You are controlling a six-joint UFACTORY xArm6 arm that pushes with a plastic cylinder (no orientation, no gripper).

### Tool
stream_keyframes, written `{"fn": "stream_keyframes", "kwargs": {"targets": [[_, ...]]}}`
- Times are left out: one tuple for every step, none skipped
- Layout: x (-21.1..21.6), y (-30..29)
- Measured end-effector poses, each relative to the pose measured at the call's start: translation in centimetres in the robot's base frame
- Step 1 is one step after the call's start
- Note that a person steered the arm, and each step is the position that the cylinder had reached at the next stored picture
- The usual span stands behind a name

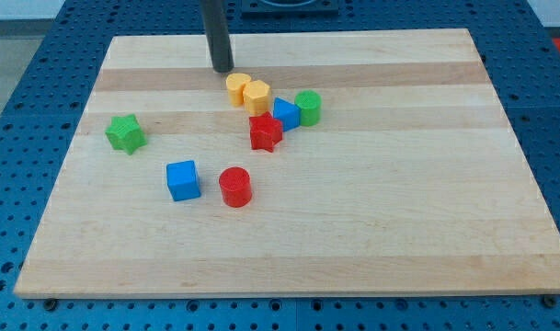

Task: Place the yellow heart towards the left side of the yellow hexagon

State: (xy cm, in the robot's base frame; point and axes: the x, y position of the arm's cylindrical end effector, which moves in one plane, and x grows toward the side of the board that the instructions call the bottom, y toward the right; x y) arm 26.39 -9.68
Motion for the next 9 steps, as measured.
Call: {"fn": "stream_keyframes", "kwargs": {"targets": [[0.0,0.2],[0.0,1.2],[1.5,1.3],[2.1,1.3],[3.4,1.3],[4.6,1.3],[5.3,1.3],[5.5,1.0],[6.9,-0.4]]}}
